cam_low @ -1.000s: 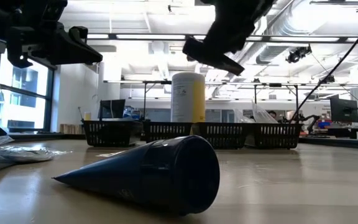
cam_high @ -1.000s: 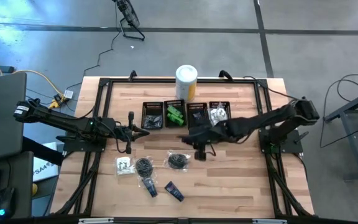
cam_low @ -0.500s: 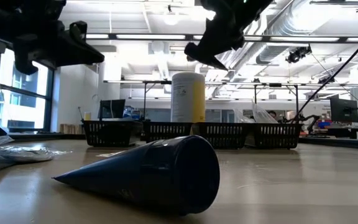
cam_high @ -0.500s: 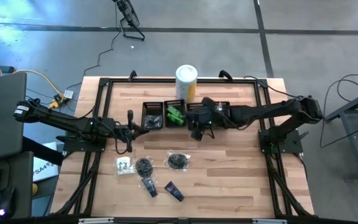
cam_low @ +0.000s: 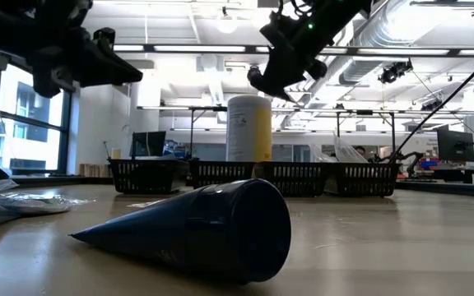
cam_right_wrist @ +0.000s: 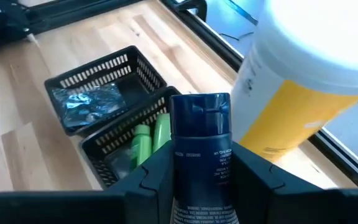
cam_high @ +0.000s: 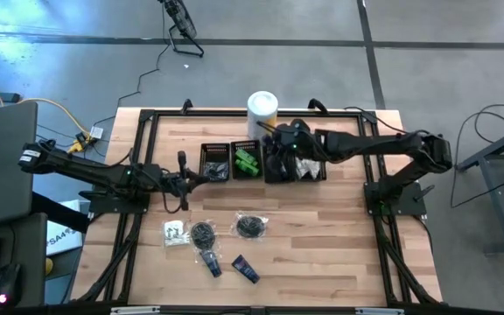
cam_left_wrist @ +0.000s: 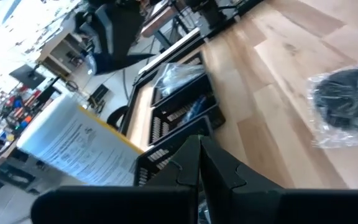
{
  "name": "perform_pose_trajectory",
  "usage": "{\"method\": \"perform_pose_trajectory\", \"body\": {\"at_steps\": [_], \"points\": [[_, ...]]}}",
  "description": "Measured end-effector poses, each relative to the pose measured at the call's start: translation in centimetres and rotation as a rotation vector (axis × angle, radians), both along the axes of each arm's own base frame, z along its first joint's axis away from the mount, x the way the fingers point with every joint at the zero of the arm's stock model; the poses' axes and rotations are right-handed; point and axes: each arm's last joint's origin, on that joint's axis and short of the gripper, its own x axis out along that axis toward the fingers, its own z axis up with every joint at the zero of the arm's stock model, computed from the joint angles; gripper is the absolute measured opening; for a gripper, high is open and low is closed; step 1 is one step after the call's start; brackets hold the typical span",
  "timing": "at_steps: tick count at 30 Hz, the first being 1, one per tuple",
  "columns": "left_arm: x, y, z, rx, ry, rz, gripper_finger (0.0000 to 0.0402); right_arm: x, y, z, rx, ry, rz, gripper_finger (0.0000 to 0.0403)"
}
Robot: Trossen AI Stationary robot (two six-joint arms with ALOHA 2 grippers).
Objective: Pick & Place Travel size toiletries
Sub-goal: Put the right shave cream into the middle right black bin
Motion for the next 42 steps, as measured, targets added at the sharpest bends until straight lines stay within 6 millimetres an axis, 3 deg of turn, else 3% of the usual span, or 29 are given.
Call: {"method": "perform_pose_trajectory", "body": {"at_steps": [9,18,24,35,42], "points": [[0.0,3.1,0.0,-0.074,-0.006,0.000,0.0001,0.4,-1.1,-0.6,0.068,-0.029,-0.018,0.0117],[-0.4,5.3,-0.1,-0.095,-0.001,0.022,0.0000,2.2,-1.9,-4.6,0.168,0.039,-0.053,0.0117],[-0.5,5.6,-0.1,-0.100,-0.003,0.031,0.0000,2.5,-2.1,-6.5,0.250,0.077,-0.127,0.0117],[-0.5,5.6,0.0,-0.096,-0.007,0.030,0.0000,1.5,-1.9,-7.4,0.347,0.168,-0.247,0.0117],[-0.5,5.6,-0.1,-0.098,-0.007,0.030,0.0000,2.0,-1.9,-8.7,0.345,0.189,-0.271,0.0117]]}}
